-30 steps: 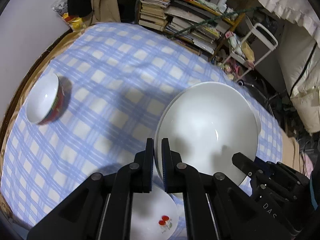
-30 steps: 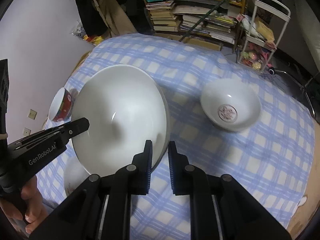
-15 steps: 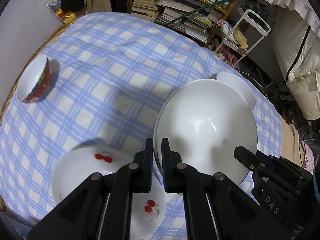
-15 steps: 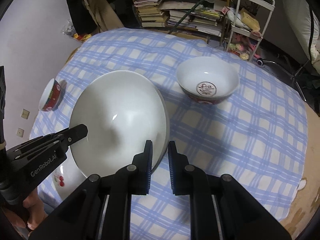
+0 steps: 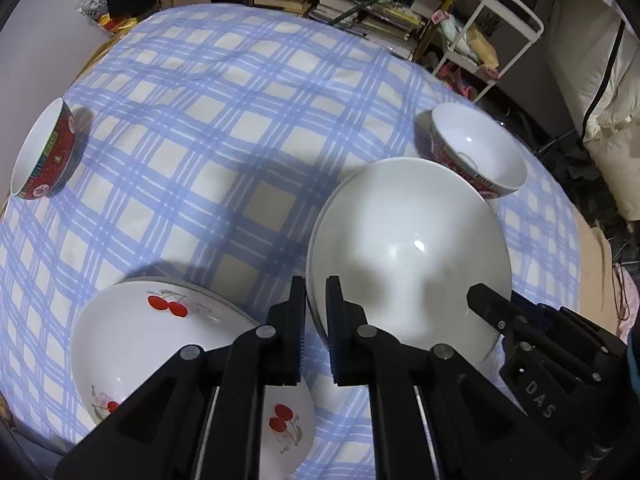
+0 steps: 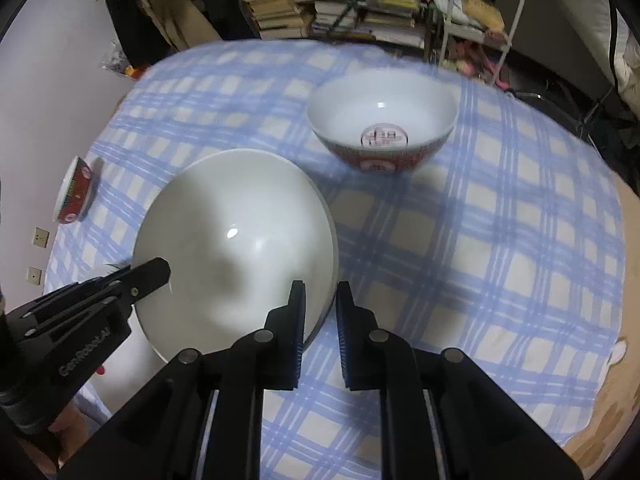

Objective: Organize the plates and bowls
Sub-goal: 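Lift and carry both white bowls toward the cherry plates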

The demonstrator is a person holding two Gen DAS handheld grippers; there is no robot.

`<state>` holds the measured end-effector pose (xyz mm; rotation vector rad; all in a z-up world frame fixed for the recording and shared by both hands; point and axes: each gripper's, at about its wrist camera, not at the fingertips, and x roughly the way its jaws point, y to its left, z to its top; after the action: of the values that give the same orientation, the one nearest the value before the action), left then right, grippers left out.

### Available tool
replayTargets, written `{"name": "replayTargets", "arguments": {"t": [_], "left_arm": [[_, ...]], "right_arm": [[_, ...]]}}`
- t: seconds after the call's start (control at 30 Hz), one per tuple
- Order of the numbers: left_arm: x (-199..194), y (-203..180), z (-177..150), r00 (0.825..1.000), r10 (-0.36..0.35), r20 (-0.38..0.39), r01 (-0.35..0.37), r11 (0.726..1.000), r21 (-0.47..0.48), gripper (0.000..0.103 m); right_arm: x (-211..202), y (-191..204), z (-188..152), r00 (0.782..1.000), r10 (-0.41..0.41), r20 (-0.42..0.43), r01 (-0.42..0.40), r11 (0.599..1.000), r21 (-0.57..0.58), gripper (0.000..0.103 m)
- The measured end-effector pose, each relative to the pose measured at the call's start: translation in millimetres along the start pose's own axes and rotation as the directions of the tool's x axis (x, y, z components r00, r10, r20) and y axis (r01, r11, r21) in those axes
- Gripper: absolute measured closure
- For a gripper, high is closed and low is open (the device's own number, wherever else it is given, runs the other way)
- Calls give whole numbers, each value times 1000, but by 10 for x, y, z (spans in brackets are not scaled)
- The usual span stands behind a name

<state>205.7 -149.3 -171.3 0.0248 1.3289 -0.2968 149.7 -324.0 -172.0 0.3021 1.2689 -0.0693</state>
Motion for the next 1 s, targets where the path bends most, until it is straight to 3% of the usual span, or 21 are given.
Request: {"name": "replayTargets", "arguments": {"t": [0.7, 1.0], "left_arm": [[133, -8, -96, 998, 63, -9, -63, 998, -6, 93], [125, -1, -105, 999, 50, -11, -50, 999, -4, 93]], "right_arm": [[102, 40, -36, 1000, 0, 11, -1, 1000, 15, 87], [150, 38, -63, 1000, 0, -6, 0, 1000, 25, 87]]}}
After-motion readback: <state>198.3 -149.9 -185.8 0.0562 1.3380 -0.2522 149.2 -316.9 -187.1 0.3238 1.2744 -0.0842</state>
